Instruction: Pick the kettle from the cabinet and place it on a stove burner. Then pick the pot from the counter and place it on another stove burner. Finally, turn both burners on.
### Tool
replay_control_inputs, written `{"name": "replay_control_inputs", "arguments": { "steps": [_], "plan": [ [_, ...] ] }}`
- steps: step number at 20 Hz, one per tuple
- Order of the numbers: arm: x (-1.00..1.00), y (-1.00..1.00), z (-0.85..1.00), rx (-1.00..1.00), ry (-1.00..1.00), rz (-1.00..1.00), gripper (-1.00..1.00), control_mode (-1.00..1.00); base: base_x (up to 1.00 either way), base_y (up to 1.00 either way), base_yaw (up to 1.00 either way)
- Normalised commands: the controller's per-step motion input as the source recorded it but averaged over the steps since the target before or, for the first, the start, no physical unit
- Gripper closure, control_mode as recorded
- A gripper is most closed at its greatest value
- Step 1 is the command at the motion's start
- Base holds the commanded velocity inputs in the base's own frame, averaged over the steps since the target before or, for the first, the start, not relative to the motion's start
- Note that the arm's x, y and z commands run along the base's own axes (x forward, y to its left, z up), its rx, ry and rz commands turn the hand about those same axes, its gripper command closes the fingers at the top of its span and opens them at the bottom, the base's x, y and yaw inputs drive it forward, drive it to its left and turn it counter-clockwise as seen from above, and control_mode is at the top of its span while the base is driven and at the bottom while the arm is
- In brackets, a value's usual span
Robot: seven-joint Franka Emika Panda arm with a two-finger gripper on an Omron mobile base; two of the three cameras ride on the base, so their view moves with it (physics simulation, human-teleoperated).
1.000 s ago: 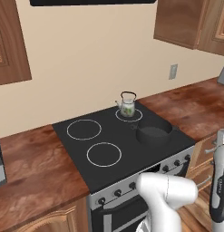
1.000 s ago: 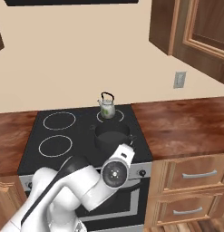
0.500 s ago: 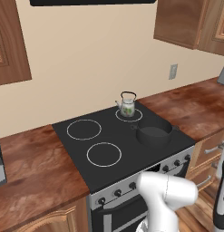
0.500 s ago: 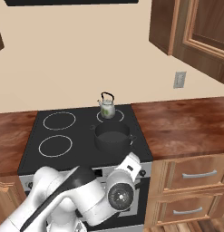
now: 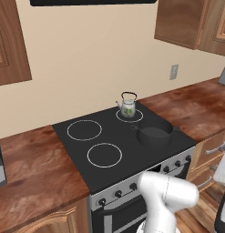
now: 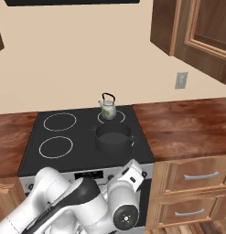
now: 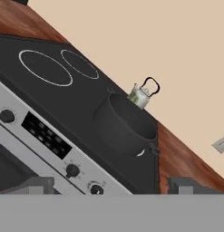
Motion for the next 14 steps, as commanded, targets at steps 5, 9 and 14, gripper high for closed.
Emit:
{"name": "replay_control_inputs", "arguments": {
  "steps": [5, 9, 14],
  "plan": [
    [0.0, 0.13, -0.14, 0.17, -0.03, 0.0, -1.0, -1.0, 0.0, 0.0, 0.0],
    [0.0, 0.1, -0.14, 0.16, 0.0, 0.0, -1.0, -1.0, 0.0, 0.0, 0.0],
    [-0.02, 0.09, -0.1, 0.15, 0.0, 0.0, -1.0, -1.0, 0.0, 0.0, 0.0]
  ]
}}
